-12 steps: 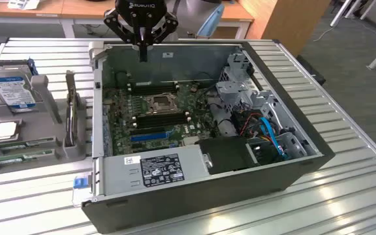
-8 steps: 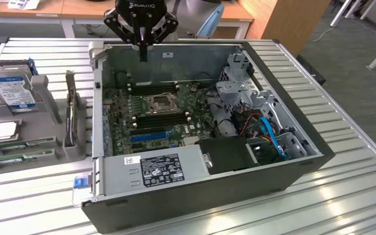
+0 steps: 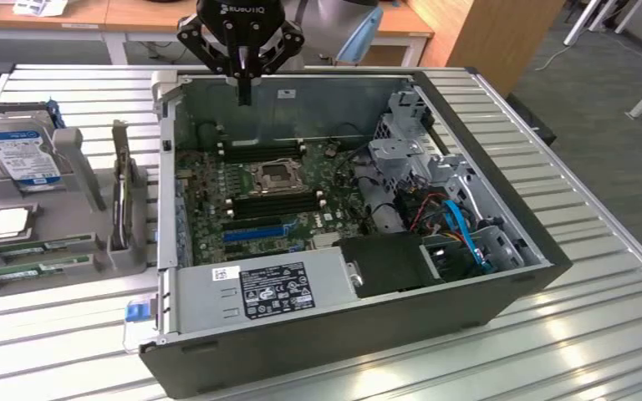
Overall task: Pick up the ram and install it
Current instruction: 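Reach for the ram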
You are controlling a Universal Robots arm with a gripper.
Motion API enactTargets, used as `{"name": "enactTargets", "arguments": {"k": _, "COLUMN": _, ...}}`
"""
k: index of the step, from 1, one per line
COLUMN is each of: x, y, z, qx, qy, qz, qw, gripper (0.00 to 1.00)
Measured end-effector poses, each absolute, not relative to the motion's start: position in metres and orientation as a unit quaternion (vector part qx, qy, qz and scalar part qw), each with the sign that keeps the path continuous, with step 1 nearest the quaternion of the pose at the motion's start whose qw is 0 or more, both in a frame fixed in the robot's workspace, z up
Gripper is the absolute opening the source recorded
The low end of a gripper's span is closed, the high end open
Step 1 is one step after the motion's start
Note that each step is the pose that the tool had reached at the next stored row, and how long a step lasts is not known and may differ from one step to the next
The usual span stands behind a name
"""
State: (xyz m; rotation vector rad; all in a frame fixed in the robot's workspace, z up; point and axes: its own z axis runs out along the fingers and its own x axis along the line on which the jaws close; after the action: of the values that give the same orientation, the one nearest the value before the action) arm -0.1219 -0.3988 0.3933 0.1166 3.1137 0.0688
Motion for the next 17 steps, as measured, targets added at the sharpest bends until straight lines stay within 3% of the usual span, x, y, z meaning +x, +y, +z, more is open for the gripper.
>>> {"name": "enactTargets", "arguments": {"k": 17, "x": -0.155, "y": -0.399, "z": 0.393, "qx": 0.037, "qy": 0.999, "qz": 0.022, "qw": 0.013, "gripper": 0.1}}
